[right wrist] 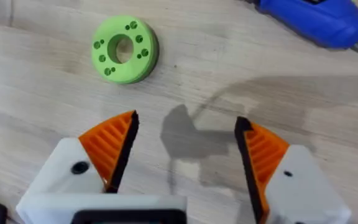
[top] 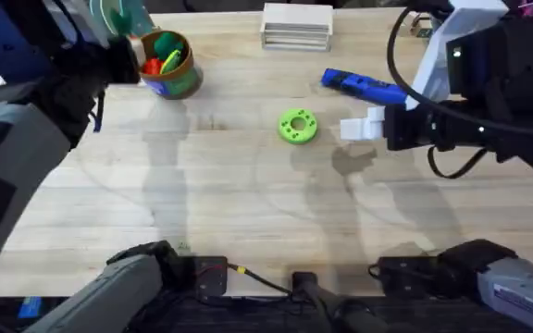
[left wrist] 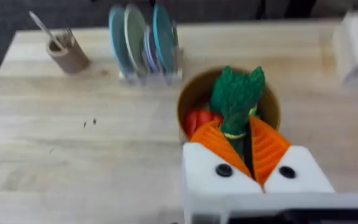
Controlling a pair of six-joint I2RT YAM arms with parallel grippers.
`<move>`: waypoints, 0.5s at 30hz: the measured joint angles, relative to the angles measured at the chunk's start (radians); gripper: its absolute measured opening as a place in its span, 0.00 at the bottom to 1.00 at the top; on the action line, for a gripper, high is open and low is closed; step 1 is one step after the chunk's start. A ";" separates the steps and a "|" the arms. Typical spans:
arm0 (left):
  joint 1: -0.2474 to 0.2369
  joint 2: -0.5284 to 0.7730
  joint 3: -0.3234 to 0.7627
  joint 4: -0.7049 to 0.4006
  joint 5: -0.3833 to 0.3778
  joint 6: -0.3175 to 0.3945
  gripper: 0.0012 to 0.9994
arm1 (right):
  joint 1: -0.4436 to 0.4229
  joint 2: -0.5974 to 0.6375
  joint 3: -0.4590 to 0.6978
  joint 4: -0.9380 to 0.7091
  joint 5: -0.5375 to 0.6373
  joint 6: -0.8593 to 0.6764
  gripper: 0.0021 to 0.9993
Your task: Pick up the gripper from the table and insert it into the empty holder that is missing its gripper. Then pick up a screw, insert it into the mounting hole, and use the screwdriver to tighten it. Finally, clean up the table by picking up the vegetable and placing it into the bucket.
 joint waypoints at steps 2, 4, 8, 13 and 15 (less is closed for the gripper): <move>0.000 0.010 0.000 0.080 0.005 -0.072 0.02 | 0.000 0.000 0.000 0.002 0.000 0.000 0.99; 0.000 0.035 0.000 0.136 0.007 -0.153 0.02 | 0.000 0.001 0.000 0.003 0.000 0.000 0.99; 0.000 0.126 0.000 0.200 0.009 -0.323 0.02 | 0.000 0.025 0.000 0.004 0.000 0.000 0.99; 0.000 0.216 0.000 0.241 0.012 -0.469 0.02 | 0.000 0.057 0.000 0.004 0.000 0.000 0.99; 0.000 0.231 0.000 0.251 0.012 -0.500 0.02 | 0.000 0.064 0.000 0.004 0.000 0.000 0.99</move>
